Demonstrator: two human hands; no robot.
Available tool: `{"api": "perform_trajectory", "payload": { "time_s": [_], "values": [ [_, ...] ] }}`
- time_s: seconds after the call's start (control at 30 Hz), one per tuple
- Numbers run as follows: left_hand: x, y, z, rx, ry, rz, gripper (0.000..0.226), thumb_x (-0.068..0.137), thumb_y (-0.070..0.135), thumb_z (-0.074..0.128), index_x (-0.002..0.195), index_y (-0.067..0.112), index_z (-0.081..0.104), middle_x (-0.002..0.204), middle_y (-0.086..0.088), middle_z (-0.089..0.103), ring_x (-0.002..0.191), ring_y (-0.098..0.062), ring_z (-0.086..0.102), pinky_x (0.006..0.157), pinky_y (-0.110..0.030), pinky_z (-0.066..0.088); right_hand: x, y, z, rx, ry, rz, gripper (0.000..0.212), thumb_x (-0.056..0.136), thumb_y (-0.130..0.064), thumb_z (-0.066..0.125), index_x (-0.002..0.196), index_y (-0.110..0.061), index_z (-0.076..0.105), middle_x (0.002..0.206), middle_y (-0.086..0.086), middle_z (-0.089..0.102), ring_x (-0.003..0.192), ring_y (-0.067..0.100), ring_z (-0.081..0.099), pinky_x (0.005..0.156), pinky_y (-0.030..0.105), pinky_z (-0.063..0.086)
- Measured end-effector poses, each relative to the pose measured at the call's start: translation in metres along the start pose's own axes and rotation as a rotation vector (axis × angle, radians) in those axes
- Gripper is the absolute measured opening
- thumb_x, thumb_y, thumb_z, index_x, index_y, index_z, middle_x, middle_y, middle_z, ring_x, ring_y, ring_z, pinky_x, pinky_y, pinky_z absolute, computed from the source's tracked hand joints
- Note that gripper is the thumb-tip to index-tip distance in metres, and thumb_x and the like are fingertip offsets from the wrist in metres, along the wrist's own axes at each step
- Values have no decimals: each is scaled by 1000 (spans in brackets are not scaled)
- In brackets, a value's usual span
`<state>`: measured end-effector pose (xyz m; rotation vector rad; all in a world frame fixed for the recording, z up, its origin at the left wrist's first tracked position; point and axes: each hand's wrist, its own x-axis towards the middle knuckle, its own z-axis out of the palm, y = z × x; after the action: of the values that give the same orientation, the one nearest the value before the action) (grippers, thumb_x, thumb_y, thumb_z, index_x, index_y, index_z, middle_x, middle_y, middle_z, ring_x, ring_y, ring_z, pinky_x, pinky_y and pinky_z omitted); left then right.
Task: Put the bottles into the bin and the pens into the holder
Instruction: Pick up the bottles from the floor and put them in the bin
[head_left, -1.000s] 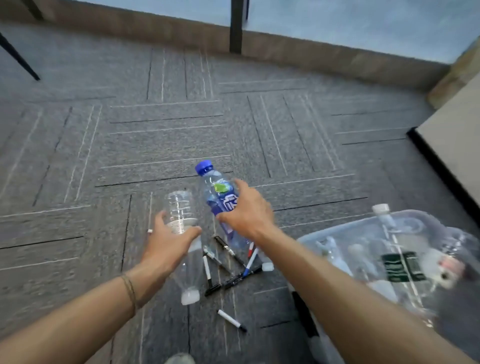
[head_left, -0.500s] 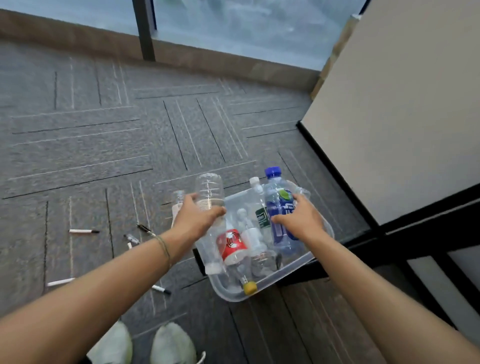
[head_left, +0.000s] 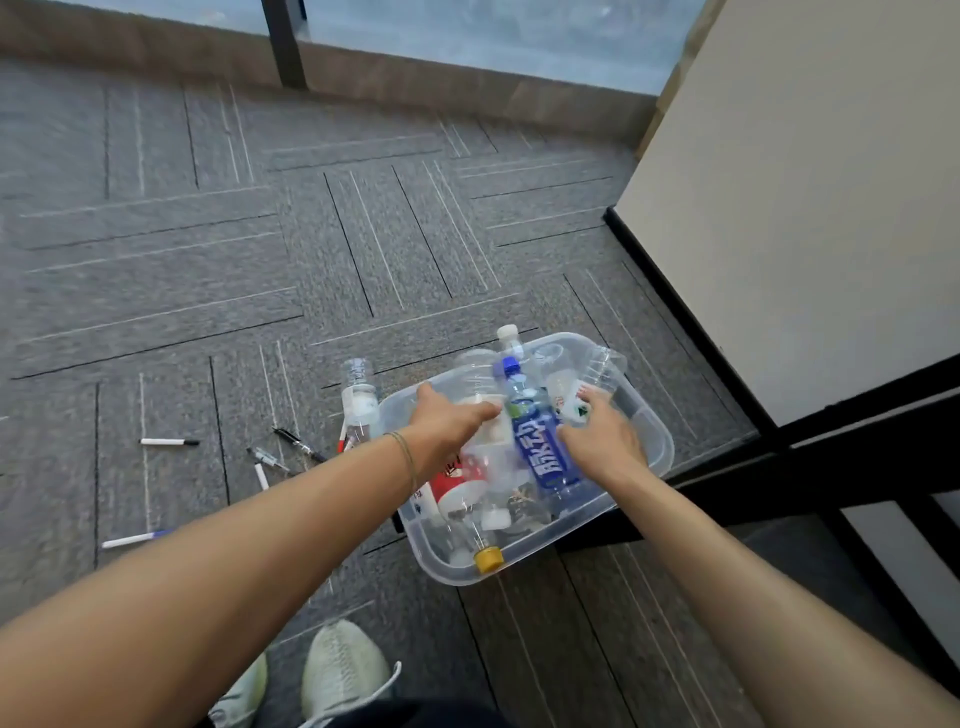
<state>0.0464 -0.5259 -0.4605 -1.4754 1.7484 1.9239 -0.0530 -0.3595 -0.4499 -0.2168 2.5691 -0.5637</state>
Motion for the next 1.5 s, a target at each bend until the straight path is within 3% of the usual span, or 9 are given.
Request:
{"api": "perform_trajectory", "payload": {
  "time_s": [0.1,0.2,0.43,0.67,0.8,0.97,1.1,1.3,1.5],
  "values": [
    [2,-4,6,18,-32,-44,81,92,26,71,153,12,19,113,-14,59,85,-24,64,81,-46,60,-2,-5,-4,-1,22,-36,60,91,-23,61,149,-26,45,134,9,63,118,32,60,95,38,46],
    [7,-8,-4,76,-44,-37,76,95,23,65,155,15,20,109,-14,61,87,-25,62,74,-45,59,-6,-15,-6,-2,11,-86,61,94,-19,58,152,-25,40,129,6,60,108,28,58,84,34,42],
    [7,-17,-53,154,34,9,62,94,28,58,151,19,35,107,-4,58,107,-32,66,77,-39,56,-19,-62,15,5,39,-244,62,91,-20,60,151,-26,44,144,8,56,129,27,54,105,42,42],
    [30,-45,-138,94,208,3,45,79,31,60,121,22,50,106,-14,69,84,-30,64,69,-36,51,-21,-156,80,-34,-42,-465,59,90,-17,57,148,-21,48,136,11,57,125,30,55,104,42,44],
    [58,-82,-193,96,292,-52,55,85,29,57,138,17,47,107,-14,67,93,-35,68,67,-31,49,-1,-201,150,-136,-149,-513,60,90,-16,57,149,-20,47,139,13,55,126,32,54,103,40,44],
    [100,-142,-243,67,345,-130,57,88,25,58,143,17,45,115,-20,68,84,-29,61,71,-32,46,51,-227,246,-368,-292,-479,54,94,-20,52,147,-17,45,147,20,45,126,39,54,101,43,45],
    [129,-177,-269,82,336,-164,57,92,21,56,148,19,41,79,-2,56,62,-18,48,57,-27,40,94,-222,309,-493,-326,-325,58,95,-25,51,150,-17,37,156,23,29,128,44,50,104,47,44],
    [156,-207,-281,129,299,-152,57,96,15,52,151,19,37,81,-2,56,56,-14,40,49,-28,33,122,-197,363,-632,-187,-137,94,97,-29,54,160,-31,-15,155,31,22,124,49,51,85,55,47],
    [140,-179,-277,127,256,-104,58,98,18,53,153,21,36,88,-9,63,67,-18,47,65,-39,42,96,-212,347,-542,-160,-222,97,95,-28,61,161,-36,-10,147,28,32,114,43,58,74,46,41]
  ]
}}
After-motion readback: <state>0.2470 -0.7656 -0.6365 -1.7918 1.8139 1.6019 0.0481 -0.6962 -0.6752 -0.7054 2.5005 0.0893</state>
